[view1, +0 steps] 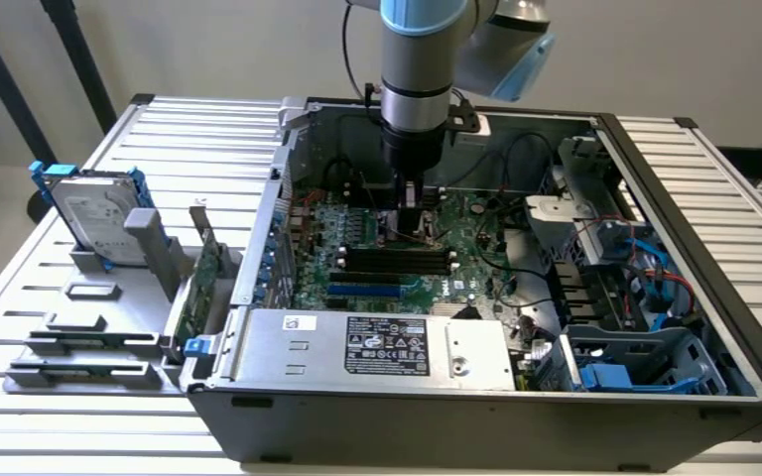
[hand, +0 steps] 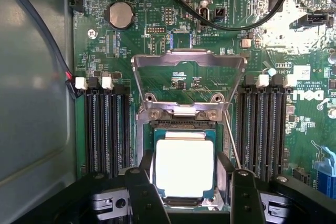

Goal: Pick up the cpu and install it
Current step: 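Place the cpu into insertion slot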

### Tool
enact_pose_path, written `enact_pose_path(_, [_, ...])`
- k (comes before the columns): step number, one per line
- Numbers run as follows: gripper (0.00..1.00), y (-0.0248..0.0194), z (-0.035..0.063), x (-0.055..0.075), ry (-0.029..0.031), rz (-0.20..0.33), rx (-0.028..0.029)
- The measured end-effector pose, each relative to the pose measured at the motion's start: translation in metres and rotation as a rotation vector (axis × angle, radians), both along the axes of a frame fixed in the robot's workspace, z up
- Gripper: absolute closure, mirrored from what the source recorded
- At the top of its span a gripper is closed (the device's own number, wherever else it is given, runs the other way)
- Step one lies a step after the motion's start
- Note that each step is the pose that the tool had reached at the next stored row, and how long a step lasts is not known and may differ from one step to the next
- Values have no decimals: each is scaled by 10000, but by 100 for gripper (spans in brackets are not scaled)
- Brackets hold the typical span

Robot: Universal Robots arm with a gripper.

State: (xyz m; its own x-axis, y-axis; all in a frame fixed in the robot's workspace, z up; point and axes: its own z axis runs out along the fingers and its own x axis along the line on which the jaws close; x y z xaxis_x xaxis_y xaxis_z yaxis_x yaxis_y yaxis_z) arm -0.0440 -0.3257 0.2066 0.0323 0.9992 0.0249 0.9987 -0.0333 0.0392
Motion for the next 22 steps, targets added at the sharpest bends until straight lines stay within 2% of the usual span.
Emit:
enact_pose_path(3, [45, 0, -5, 0, -3, 0, -51])
enact_pose_path(8, [45, 0, -18, 0, -13, 0, -90])
enact_pose_path(16, [45, 3, -49, 0, -31, -1, -123])
enact_pose_path(22, [45, 27, -54, 0, -33, 0, -135])
